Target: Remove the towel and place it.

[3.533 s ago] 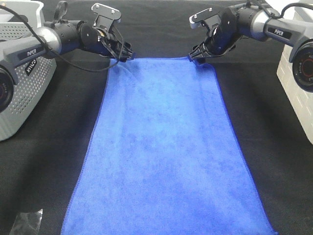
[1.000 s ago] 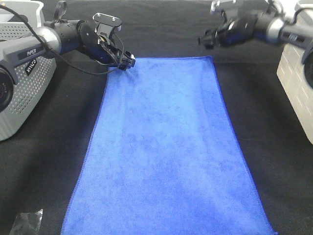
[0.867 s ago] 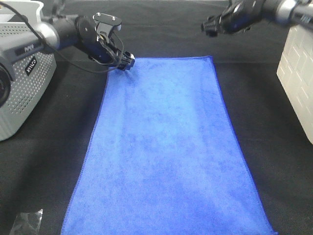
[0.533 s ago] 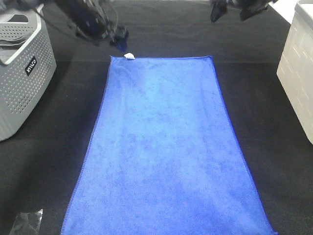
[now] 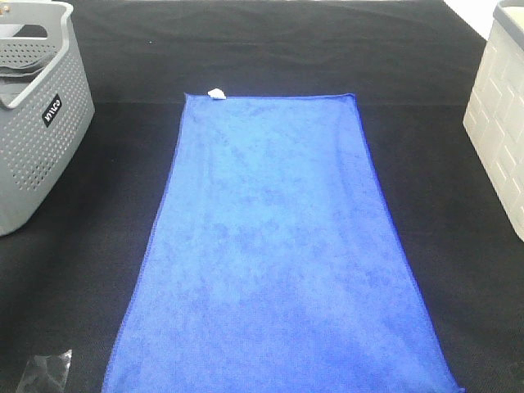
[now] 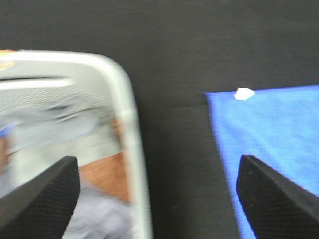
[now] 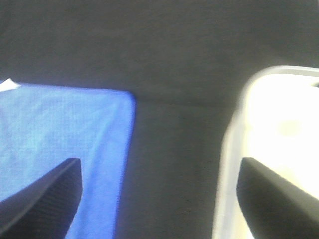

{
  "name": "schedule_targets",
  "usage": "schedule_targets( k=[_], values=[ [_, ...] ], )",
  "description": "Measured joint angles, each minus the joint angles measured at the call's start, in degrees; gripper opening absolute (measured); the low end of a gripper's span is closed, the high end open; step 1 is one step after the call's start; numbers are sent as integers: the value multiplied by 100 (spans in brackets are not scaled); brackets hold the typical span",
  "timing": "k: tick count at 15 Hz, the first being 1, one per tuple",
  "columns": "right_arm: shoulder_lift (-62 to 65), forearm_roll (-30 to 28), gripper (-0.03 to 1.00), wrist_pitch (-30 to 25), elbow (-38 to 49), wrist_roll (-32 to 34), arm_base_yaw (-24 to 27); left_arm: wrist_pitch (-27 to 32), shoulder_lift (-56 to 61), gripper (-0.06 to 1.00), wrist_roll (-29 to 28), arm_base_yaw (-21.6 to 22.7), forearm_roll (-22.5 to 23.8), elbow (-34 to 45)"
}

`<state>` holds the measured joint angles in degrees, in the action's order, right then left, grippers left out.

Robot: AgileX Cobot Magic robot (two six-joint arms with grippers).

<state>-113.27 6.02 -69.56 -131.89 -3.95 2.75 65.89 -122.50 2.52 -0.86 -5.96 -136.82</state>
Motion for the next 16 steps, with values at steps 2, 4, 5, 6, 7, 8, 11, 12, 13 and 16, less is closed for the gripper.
schedule_targets(
  k=[2, 4, 5, 6, 7, 8, 11, 12, 13, 16],
  values=[
    [235, -69, 79, -6, 17, 29, 109, 309, 109, 80, -40, 413, 23, -6],
    [716, -17, 79, 0, 521, 29, 103, 344, 315, 80, -40, 498, 57, 315],
    [1375, 6, 79, 0, 1369, 29, 103, 350, 756, 80, -40, 498, 92, 854],
    [1925, 6, 79, -6, 2063, 29, 103, 350, 1232, 80, -52, 498, 212, 1329],
    [2624, 6, 79, -6, 2882, 29, 103, 350, 1748, 80, -80, 498, 390, 1891],
    [3306, 6, 79, -11, 3615, 34, 103, 350, 2315, 80, -132, 498, 596, 2567],
    [5351, 0, 79, -17, 5747, 40, 103, 189, 4326, 80, -350, 498, 1037, 4503],
    [6079, -29, 79, -17, 6360, 40, 103, 63, 4950, 80, -430, 498, 1054, 5122],
    [6732, -109, 79, -23, 6830, 40, 103, -69, 5529, 80, -493, 498, 1054, 5661],
    [9007, -481, 79, -23, 8067, 40, 103, -550, 7426, 80, -510, 498, 1335, 7328]
  ],
)
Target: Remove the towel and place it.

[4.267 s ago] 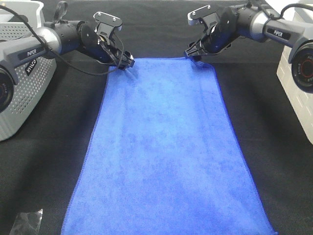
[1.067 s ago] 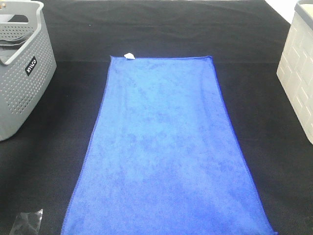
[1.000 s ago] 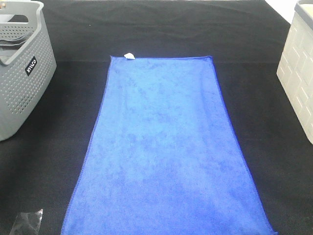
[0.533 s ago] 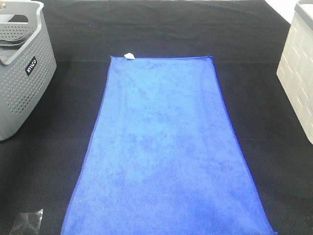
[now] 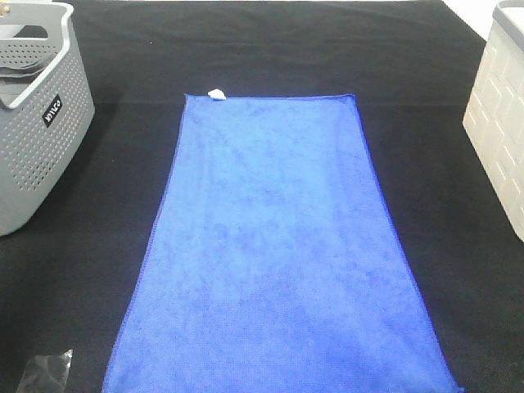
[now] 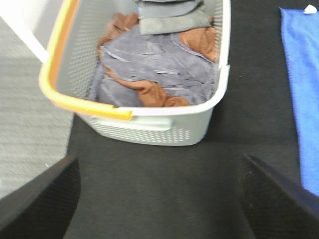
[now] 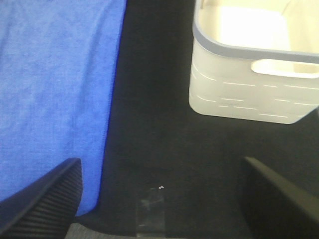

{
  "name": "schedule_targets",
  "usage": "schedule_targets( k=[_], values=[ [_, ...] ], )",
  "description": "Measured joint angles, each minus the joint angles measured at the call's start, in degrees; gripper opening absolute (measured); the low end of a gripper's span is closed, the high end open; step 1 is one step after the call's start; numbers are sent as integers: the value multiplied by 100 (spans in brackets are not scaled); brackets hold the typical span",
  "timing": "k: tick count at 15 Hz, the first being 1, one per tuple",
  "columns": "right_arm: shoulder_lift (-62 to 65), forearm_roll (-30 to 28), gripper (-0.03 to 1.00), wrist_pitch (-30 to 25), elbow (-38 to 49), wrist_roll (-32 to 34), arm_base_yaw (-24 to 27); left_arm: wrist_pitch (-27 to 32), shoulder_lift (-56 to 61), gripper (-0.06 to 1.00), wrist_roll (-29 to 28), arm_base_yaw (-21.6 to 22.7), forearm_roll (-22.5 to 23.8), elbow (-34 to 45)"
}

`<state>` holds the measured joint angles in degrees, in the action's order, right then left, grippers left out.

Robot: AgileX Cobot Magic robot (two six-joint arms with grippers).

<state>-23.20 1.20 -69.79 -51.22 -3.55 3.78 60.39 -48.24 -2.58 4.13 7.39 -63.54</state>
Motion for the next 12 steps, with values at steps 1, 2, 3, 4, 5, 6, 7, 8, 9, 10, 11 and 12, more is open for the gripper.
schedule_targets(
  k=[1, 2, 3, 4, 5, 6, 7, 8, 9, 10, 11, 12],
  values=[
    [527, -120, 79, 0, 252, 0, 0, -120, 544, 80, 0, 0, 138, 395],
    [940, -120, 79, -6, 430, 0, 0, -223, 1043, 80, 0, 0, 229, 722],
    [1324, -206, 79, -11, 579, 0, 0, -241, 1587, 80, 0, 0, 258, 1026],
    [1616, -275, 79, -11, 710, 0, 0, -229, 2045, 80, 0, 0, 264, 1369],
    [1845, -321, 79, -11, 854, 0, 0, -189, 2481, 80, 0, 0, 246, 1673],
    [2068, -338, 79, -11, 1037, 0, 0, -149, 2951, 80, 0, 0, 195, 1994],
    [2309, -350, 79, -11, 1306, 0, 0, -80, 3598, 80, 63, 0, 120, 2384],
    [2355, -350, 79, -11, 1490, 0, 0, -23, 4011, 80, 160, 0, 29, 2595],
    [2355, -350, 79, -11, 1639, 0, 0, -11, 4463, 80, 258, 0, -63, 2796],
    [2355, -350, 79, -11, 1639, 0, 0, -11, 4463, 80, 258, 0, -63, 2796],
    [2355, -338, 79, -11, 1948, -6, 0, 132, 4847, 80, 327, 0, -172, 3054],
    [2355, -338, 79, -11, 1948, -6, 0, 132, 4847, 80, 327, 0, -172, 3054]
  ],
)
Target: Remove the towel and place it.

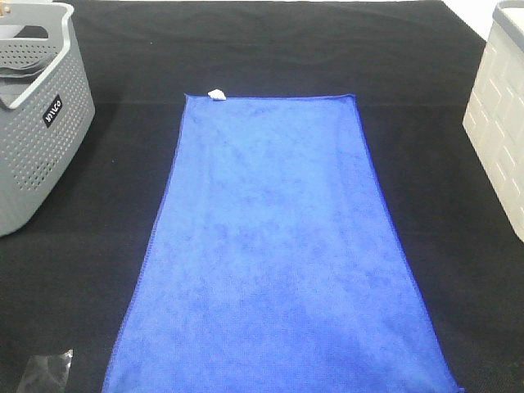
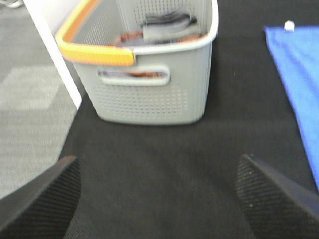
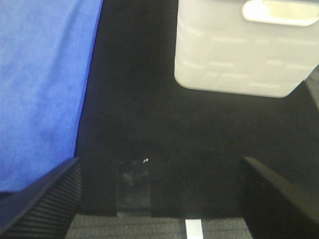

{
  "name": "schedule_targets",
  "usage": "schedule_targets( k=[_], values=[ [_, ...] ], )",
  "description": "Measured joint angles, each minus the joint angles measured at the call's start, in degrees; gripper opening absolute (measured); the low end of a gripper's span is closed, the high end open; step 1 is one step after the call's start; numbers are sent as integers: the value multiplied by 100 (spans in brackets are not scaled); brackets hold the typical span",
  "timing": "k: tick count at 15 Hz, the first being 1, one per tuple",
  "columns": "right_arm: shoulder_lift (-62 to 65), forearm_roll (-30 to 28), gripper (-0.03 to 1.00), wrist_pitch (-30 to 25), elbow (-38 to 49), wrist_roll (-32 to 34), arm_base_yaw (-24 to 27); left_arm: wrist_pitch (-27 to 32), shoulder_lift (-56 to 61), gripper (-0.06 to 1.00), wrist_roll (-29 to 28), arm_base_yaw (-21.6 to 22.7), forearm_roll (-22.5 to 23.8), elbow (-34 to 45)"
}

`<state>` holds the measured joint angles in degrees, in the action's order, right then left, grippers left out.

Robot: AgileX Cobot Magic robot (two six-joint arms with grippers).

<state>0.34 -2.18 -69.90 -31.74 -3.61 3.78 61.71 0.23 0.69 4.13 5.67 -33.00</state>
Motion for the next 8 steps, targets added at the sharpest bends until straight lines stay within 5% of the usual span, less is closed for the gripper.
schedule_targets(
  k=[4, 8],
  values=[
    [0, 63, 79, 796, 275, -34, 0, -155, 6, 80, 74, 0, -264, 384],
    [0, 69, 79, 888, 309, -97, 0, -160, 6, 80, 80, 0, -298, 384]
  ],
)
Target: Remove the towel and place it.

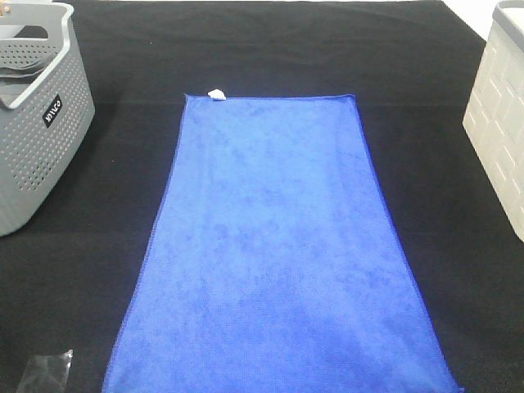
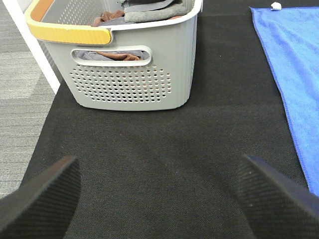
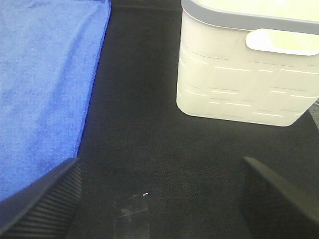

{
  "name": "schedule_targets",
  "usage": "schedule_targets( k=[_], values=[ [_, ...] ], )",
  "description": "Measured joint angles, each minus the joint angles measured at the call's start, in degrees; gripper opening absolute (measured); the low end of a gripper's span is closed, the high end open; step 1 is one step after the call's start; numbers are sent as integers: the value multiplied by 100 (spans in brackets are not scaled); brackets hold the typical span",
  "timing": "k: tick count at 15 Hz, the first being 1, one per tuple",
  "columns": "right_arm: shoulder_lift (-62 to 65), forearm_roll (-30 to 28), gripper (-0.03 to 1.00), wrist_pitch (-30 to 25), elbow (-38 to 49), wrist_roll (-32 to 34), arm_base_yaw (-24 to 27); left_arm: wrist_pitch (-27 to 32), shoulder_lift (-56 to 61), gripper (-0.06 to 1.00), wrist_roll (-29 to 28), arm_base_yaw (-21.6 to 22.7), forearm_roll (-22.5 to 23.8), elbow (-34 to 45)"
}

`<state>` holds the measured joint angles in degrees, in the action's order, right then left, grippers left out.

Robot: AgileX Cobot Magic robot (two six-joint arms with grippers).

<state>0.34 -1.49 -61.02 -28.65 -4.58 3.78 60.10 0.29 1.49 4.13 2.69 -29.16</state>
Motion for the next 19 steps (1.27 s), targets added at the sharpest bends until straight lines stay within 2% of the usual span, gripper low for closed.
schedule_targets(
  k=[2, 4, 7, 10, 19],
  values=[
    [0, -6, 79, 11, 0, -11, 0, 0, 0, 80, 0, 0, -23, 0],
    [0, -11, 79, 17, 0, -46, -6, 0, 0, 80, 0, 23, -304, 0],
    [0, -17, 79, 17, 0, -63, -143, 0, 0, 80, 0, 23, -458, 0],
    [0, -11, 79, 17, 0, -63, -332, 0, 0, 80, 0, 23, -476, 0],
    [0, 17, 79, 17, 0, -57, -338, 0, 0, 80, 0, 23, -476, 0]
  ],
)
